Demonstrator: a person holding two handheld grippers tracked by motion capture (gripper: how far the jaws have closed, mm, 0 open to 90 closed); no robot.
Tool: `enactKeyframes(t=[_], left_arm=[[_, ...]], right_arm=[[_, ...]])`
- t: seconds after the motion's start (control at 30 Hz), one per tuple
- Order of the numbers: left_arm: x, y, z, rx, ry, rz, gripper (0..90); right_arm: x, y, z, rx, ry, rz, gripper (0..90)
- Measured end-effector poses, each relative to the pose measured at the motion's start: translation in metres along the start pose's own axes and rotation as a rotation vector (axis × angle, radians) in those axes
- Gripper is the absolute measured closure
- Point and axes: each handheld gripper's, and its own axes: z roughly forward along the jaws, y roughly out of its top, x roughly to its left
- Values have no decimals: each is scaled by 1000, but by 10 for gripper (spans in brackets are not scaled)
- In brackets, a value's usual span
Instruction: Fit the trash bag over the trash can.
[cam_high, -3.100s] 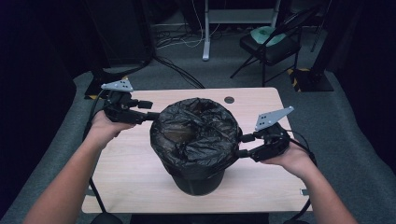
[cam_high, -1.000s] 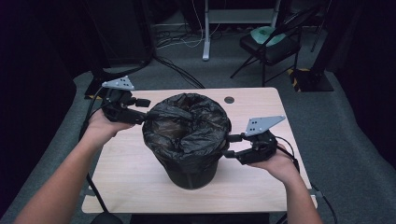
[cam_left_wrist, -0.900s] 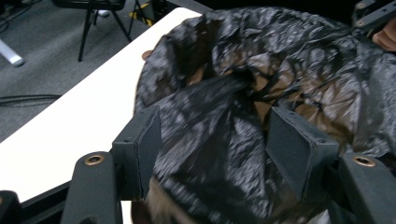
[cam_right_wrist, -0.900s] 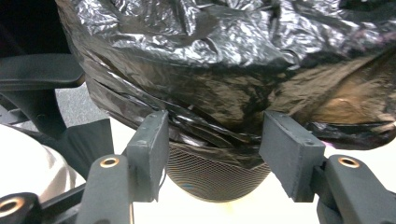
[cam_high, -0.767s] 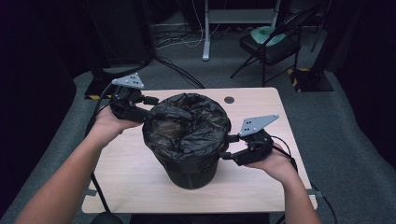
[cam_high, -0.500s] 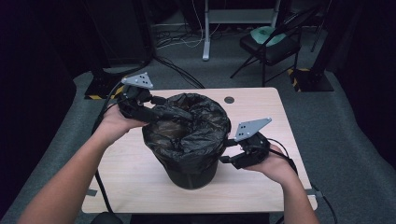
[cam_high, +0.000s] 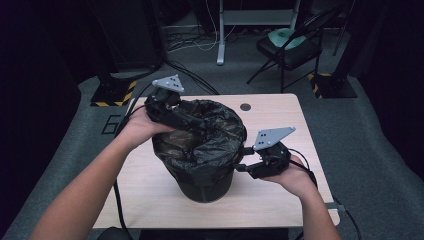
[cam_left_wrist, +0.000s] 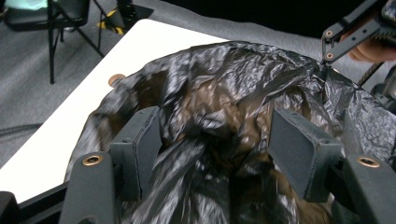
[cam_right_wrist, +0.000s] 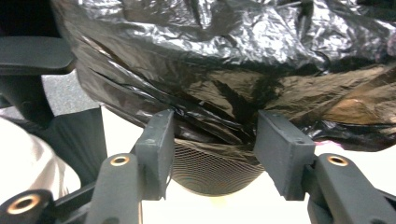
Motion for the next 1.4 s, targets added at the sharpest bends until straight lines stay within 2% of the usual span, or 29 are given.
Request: enactKeyframes(t=[0.07, 0.13, 0.2, 0.4, 0.5, 0.63, 0.77, 0.9, 1.07, 1.23, 1.4], left_arm=[[-3, 5, 9, 24, -18, 27, 344], [-6, 9, 18, 55, -35, 61, 344], [-9, 11, 27, 78, -59, 81, 343], [-10, 12, 46, 108, -100, 74, 359], [-8, 10, 55, 131, -124, 54, 355], [-8, 8, 69, 186, -144, 43, 352], [-9, 8, 79, 226, -153, 51, 351], [-10, 6, 84, 252, -161, 64, 359], [-9, 2, 92, 274, -188, 39, 367], [-6, -3, 101, 318, -192, 13, 370], [-3, -8, 111, 360, -188, 18, 372]], right_arm=[[1, 0, 0, 12, -20, -4, 576], [2, 0, 2, 22, -13, -13, 592], [3, 0, 2, 21, -31, -18, 628], [2, -1, 1, 13, -49, -7, 718], [2, -1, -1, -2, -31, 0, 714], [1, -1, 2, -7, -14, 12, 604], [2, 0, 4, -8, -38, 27, 548], [2, 0, 5, -9, -51, 43, 542], [1, 0, 7, -16, -59, 48, 539], [2, 0, 8, -16, -67, 51, 533], [1, 0, 11, -17, -56, 64, 536]])
